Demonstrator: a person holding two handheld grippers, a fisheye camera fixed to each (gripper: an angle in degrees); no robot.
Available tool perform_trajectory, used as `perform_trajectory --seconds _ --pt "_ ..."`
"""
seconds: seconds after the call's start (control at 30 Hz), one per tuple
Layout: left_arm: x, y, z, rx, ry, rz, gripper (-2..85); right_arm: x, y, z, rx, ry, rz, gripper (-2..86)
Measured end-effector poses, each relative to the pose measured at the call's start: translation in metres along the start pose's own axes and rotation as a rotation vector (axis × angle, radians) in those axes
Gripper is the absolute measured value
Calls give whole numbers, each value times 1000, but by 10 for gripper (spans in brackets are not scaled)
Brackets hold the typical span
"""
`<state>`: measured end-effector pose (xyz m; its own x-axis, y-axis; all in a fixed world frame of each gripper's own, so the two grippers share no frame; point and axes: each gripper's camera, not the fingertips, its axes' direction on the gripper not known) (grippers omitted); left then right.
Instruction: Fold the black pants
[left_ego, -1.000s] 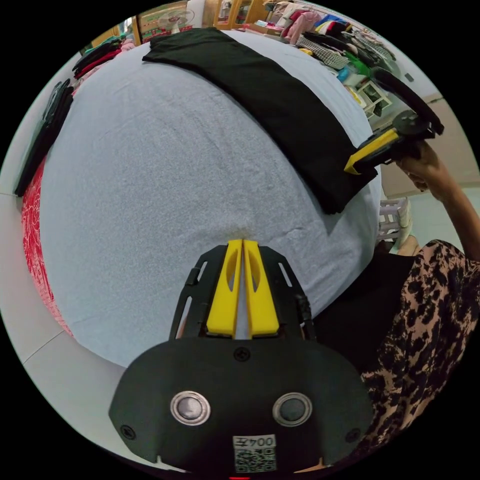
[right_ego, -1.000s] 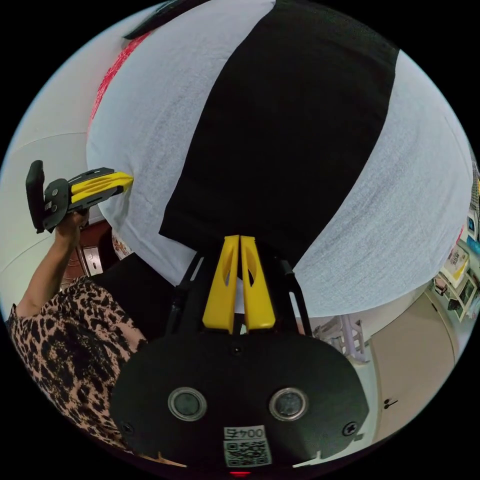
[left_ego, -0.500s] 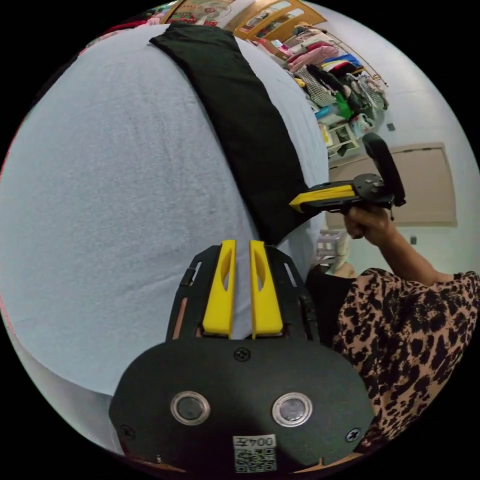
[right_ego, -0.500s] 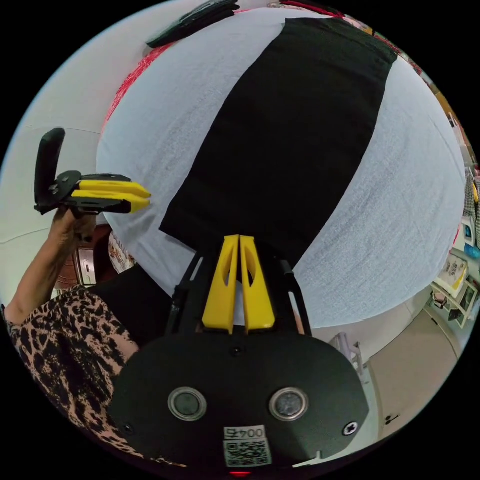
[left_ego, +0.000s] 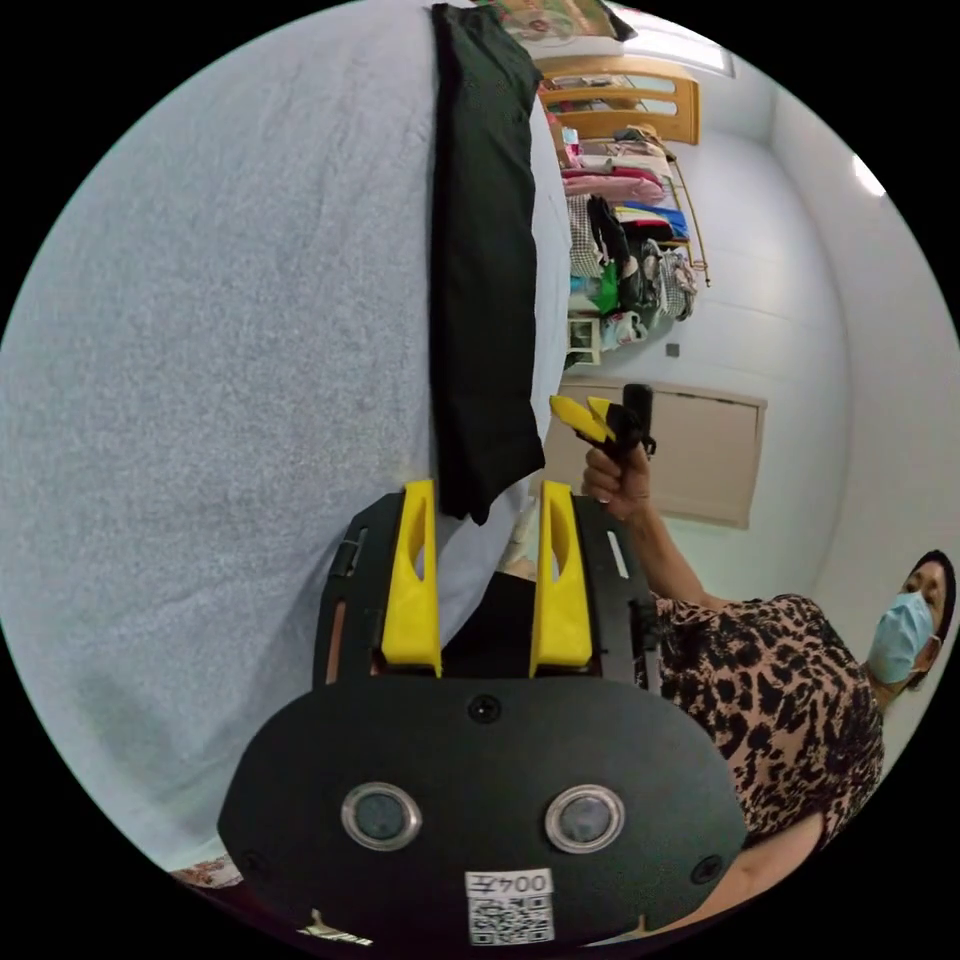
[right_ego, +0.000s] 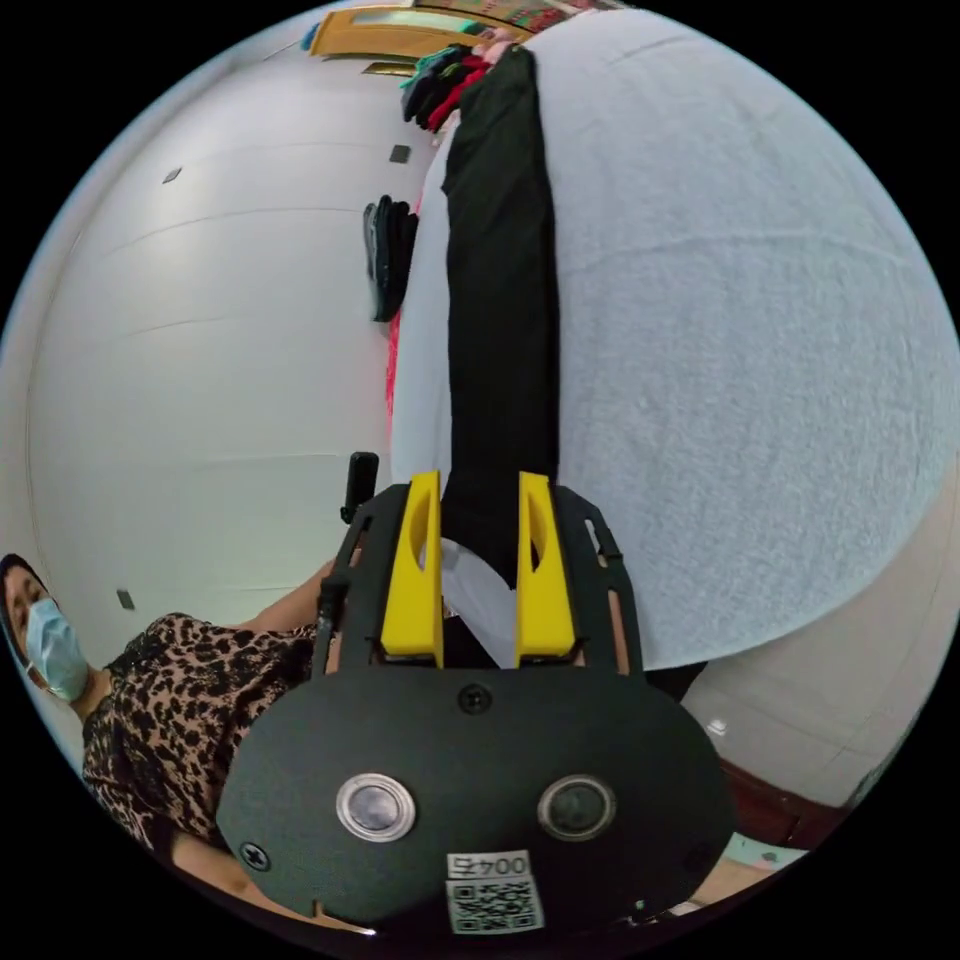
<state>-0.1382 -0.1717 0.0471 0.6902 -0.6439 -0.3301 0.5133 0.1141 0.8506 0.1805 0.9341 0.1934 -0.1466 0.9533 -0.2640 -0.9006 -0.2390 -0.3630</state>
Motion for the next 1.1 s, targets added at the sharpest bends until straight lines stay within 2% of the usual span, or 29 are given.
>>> perform_trajectory --seconds 0.3,0.7,0.93,1.1 --pt "-13 -19 5 24 47 -49 127 49 15 -15 -71 17 78 107" --pt "-4 -33 32 0 113 -63 132 89 43 -38 -202 -35 57 100" --pt "-4 -44 40 47 188 -98 101 111 64 -45 -165 -134 75 91" --pt "11 -34 44 101 93 -93 81 115 86 -50 -155 -125 35 82"
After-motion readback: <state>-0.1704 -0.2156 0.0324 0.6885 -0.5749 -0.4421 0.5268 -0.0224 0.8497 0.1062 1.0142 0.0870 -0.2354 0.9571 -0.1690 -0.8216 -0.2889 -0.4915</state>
